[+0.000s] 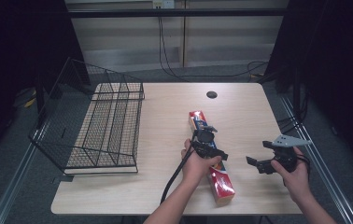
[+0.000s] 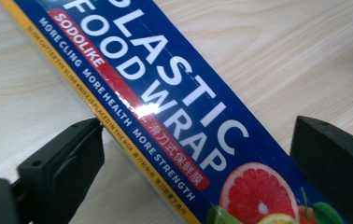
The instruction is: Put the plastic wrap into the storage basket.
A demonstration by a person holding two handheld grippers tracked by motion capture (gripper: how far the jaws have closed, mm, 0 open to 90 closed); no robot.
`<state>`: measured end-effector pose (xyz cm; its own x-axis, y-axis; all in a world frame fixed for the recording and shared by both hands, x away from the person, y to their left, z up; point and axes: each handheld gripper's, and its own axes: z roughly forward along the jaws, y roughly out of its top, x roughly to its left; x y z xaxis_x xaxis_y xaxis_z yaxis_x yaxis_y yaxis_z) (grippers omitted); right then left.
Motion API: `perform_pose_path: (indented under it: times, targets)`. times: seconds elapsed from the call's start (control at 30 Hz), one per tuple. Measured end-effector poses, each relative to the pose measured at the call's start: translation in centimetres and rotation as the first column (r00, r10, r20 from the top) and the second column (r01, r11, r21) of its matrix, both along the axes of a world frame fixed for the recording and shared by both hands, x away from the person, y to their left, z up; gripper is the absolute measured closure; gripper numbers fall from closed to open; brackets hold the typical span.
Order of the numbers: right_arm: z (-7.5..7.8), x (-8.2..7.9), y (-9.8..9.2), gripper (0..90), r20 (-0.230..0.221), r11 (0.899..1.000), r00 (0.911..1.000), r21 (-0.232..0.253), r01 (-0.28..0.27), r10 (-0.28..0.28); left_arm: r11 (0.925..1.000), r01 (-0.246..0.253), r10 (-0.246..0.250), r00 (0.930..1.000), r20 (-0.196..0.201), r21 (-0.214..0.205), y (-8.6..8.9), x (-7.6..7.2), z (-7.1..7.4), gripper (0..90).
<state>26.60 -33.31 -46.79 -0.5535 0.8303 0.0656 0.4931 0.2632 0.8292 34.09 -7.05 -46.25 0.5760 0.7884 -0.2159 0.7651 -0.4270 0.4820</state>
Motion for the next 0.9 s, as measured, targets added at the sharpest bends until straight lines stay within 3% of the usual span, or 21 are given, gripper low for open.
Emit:
perform_pose_path:
  times: [0.13,0.3,0.33,0.47,0.57,0.67,0.9]
  targets:
    - [0.0,0.0,-0.2,1.0,-0.002,1.000,1.0000,0.003,-0.003,0.003,0.9999,0.010,-0.009,0.9994,-0.033,0.004,1.8,0.4,0.3,12.6]
    - [0.0,0.0,-0.1,1.0,-0.004,1.000,1.0000,0.004,0.002,-0.002,0.9998,0.008,-0.007,0.9989,-0.047,0.021,3.3,0.7,0.7,20.9]
    - [0.1,0.0,-0.1,1.0,-0.004,1.000,1.0000,0.007,0.000,0.000,0.9988,0.015,-0.012,0.9984,-0.056,0.047,4.0,0.8,1.0,22.6]
    - [0.1,0.0,-0.1,1.0,-0.001,1.000,1.0000,0.009,0.004,-0.004,0.9976,-0.004,0.006,0.9997,-0.025,0.069,5.0,1.2,1.3,27.4]
    - [0.1,0.1,-0.1,1.0,-0.004,1.000,1.0000,0.011,0.002,-0.002,0.9989,-0.016,0.017,0.9996,-0.024,0.043,5.3,1.7,1.2,27.6]
    - [0.0,0.1,-0.1,1.0,-0.002,1.000,0.9999,0.012,0.011,-0.011,0.9985,-0.029,0.030,0.9994,-0.017,0.047,4.9,2.3,0.9,26.3]
    - [0.0,0.1,-0.2,1.1,-0.004,1.000,0.9999,0.014,0.011,-0.011,0.9949,-0.084,0.087,0.9946,-0.056,0.055,4.1,3.8,0.0,26.3]
